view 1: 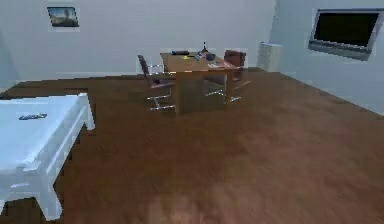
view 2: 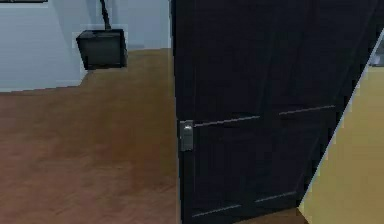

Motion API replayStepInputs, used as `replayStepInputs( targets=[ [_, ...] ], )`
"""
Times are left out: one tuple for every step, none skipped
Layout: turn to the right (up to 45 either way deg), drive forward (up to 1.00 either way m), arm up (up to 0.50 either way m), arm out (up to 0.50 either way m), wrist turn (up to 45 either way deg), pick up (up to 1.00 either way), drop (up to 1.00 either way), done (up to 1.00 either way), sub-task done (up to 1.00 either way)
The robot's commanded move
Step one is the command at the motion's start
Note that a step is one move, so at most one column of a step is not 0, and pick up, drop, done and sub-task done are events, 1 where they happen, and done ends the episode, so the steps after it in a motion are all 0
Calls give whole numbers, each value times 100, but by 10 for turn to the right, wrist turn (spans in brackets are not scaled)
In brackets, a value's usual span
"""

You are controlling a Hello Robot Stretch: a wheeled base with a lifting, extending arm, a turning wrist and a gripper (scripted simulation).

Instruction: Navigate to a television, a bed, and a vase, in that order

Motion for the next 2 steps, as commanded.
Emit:
replayStepInputs(
  targets=[
    [360,0,0,0,0,0,0,0,0],
    [0,50,0,0,0,0,0,0,0]
  ],
)
